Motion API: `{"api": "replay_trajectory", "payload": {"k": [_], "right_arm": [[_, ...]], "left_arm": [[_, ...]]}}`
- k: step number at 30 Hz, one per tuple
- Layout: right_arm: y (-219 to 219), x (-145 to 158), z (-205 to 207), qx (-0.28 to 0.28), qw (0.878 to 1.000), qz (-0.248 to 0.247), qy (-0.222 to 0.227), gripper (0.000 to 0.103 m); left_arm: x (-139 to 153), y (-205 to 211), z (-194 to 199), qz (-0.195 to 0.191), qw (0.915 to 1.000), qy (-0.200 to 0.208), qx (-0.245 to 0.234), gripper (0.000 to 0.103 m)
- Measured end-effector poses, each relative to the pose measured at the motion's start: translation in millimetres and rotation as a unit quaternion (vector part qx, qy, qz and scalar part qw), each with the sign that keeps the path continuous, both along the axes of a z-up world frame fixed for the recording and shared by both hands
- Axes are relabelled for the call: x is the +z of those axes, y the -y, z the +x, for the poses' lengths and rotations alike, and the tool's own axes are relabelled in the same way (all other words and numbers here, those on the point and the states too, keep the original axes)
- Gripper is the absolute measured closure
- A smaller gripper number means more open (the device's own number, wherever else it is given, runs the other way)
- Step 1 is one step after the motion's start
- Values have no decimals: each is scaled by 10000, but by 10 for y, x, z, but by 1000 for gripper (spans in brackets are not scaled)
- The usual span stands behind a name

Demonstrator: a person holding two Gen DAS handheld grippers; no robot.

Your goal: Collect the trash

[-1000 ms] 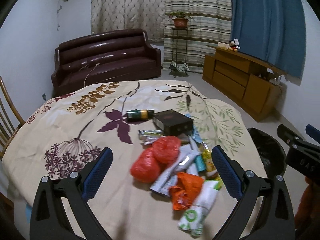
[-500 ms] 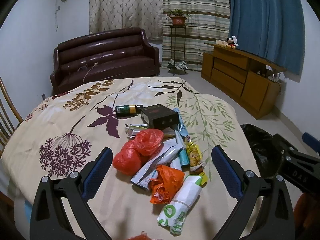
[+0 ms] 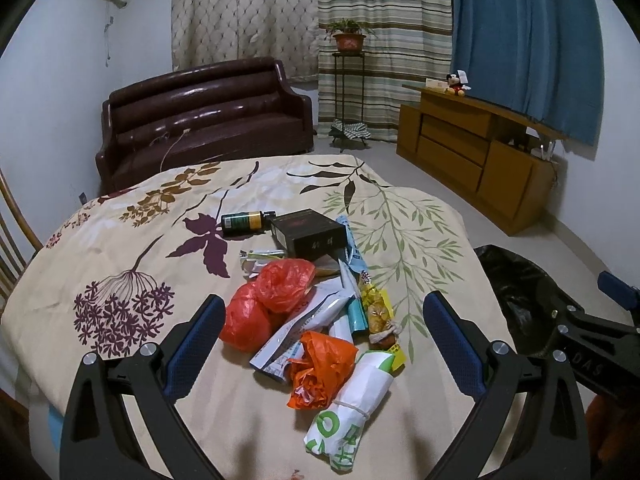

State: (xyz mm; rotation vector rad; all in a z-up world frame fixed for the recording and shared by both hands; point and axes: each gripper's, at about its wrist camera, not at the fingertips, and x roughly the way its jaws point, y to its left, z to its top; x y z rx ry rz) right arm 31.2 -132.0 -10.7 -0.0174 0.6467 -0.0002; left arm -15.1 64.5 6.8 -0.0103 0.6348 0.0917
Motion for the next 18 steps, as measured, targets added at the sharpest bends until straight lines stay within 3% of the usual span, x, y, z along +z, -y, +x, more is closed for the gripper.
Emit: {"api": "replay_trajectory", "payload": {"k": [18], "right_arm": [[-5, -2, -4, -5, 10000, 6, 4, 4]], "left_arm": [[23, -26, -15, -43, 9999, -24, 109, 7]]}}
